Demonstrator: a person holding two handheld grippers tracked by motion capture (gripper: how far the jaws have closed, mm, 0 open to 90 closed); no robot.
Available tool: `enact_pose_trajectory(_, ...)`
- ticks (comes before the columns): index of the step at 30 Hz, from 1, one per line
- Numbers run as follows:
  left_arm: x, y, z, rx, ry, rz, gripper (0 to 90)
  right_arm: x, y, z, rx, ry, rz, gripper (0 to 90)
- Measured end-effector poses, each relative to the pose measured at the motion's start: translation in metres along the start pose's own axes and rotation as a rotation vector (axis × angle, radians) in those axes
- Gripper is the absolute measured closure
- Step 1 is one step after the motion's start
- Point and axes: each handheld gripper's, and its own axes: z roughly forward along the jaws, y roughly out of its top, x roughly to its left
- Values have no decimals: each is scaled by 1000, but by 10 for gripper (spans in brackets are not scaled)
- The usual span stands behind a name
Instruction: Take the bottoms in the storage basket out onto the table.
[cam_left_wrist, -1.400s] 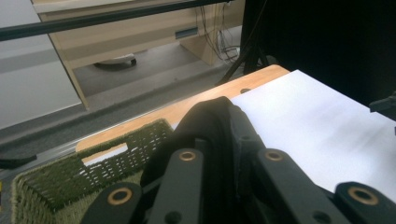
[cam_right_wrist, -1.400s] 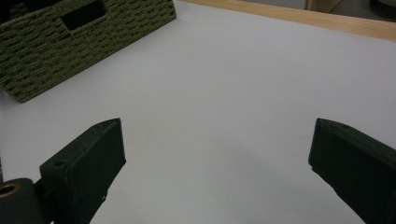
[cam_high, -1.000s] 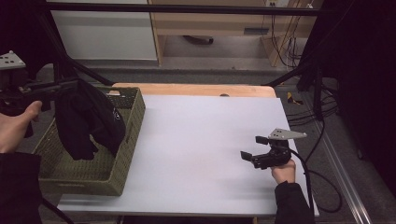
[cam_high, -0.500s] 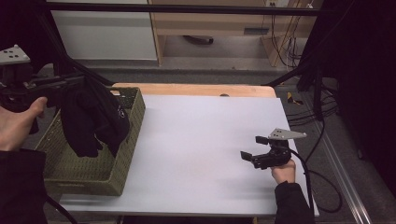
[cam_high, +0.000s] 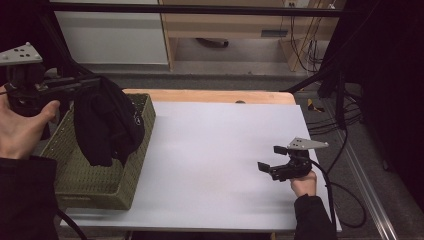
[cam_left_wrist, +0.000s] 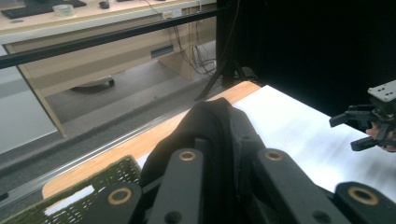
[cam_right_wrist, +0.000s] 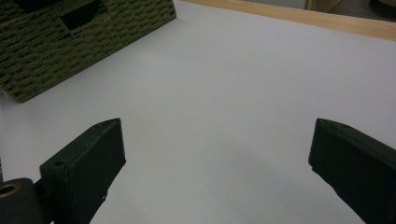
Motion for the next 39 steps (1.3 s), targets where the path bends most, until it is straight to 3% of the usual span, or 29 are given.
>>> enact_pose_trajectory(39,-48,37,38,-34,-119,76,841,0,0,-1,-8,3,-2,41)
